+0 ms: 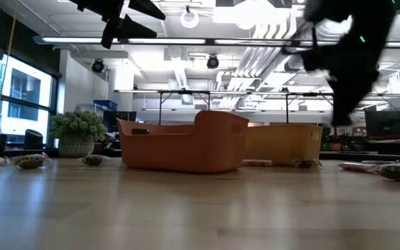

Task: Sort candy
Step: Put the brown candy into the orange bin

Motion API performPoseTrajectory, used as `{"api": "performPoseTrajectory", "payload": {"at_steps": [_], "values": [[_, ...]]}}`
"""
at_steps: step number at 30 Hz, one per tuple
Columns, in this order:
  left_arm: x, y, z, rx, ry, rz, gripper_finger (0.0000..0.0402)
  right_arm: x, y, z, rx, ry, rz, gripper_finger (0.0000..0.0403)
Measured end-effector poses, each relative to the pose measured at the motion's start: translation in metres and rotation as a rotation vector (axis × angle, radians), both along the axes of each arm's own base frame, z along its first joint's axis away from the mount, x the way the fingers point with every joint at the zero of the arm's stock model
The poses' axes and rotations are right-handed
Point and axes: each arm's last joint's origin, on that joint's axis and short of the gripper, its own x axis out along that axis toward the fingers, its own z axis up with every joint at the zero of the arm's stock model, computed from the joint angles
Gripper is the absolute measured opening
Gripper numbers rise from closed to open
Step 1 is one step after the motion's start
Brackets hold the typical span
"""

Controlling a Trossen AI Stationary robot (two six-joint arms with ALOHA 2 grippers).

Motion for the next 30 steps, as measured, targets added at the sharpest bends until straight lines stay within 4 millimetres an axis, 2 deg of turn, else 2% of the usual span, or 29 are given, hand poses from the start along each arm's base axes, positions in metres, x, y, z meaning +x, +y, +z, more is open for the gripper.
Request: {"api": "performPoseTrajectory", "payload": {"at_steps": [1,5,8,11,16,21,26,30], "values": [[0.0,0.0,0.0,0.0,0.001,0.001,0.0209,0.006,0.0,0.012,-0.028,-0.038,0.02,0.0038],[0.0,0.0,0.0,0.017,0.012,0.003,0.0209,0.044,0.002,0.066,-0.06,-0.399,0.118,0.0038],[0.0,0.0,0.0,0.023,0.015,0.003,0.0209,0.073,0.003,0.084,-0.062,-0.607,0.181,0.0045],[0.0,0.0,0.0,0.023,0.017,0.002,0.0209,0.098,0.002,0.09,-0.026,-0.733,0.214,0.0064],[0.0,0.0,0.0,0.023,0.017,0.003,0.0209,0.131,0.004,0.066,0.008,-0.672,0.192,0.0099],[0.0,0.0,-0.001,0.023,0.017,0.003,0.0209,0.147,-0.001,0.06,0.006,-0.583,0.166,0.0147],[0.0,0.0,-0.001,0.024,0.02,0.003,0.0209,0.154,-0.009,0.081,-0.05,-0.578,0.201,0.0192],[0.0,0.0,-0.001,0.024,0.02,0.003,0.0209,0.152,-0.019,0.09,-0.078,-0.514,0.201,0.021]]}}
